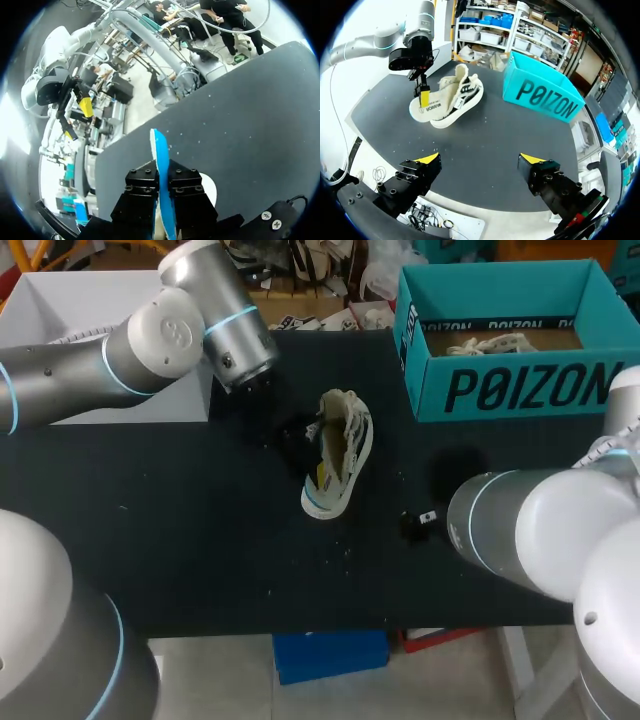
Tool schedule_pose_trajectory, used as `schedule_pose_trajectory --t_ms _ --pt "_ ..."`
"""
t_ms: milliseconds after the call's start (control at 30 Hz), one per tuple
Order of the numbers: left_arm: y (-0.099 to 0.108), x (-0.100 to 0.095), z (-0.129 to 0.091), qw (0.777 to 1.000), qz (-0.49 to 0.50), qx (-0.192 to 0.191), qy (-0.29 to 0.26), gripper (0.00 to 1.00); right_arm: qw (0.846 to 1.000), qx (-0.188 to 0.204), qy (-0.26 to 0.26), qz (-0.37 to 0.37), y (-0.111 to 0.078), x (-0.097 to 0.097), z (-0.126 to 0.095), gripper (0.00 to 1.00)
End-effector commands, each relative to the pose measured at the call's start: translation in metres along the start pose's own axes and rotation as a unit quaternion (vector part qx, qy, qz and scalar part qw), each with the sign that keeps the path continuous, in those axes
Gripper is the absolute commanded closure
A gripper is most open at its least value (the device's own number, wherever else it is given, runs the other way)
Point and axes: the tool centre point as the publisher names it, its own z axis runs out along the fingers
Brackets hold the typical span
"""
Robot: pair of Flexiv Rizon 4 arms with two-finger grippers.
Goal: Take the shoe out of the shoebox, open the shoe tongue, remove and reinsert the insole, then place the shoe into the shoebox
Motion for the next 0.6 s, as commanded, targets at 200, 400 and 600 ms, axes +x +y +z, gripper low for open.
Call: schedule_pose_trajectory --t_ms 200,400,600 --pt "0.017 0.012 0.004 0.999 0.005 -0.005 -0.035 1.00 1.000 -0.001 -0.003 0.001 0.000 0.003 0.001 0.00" --pt "0.029 0.016 0.001 0.999 -0.002 -0.023 -0.046 1.00 1.000 -0.001 -0.003 0.001 0.000 0.003 0.001 0.00" --pt "0.044 0.019 -0.004 0.998 -0.011 -0.035 -0.042 1.00 1.000 -0.001 -0.003 0.001 0.000 0.003 0.001 0.00"
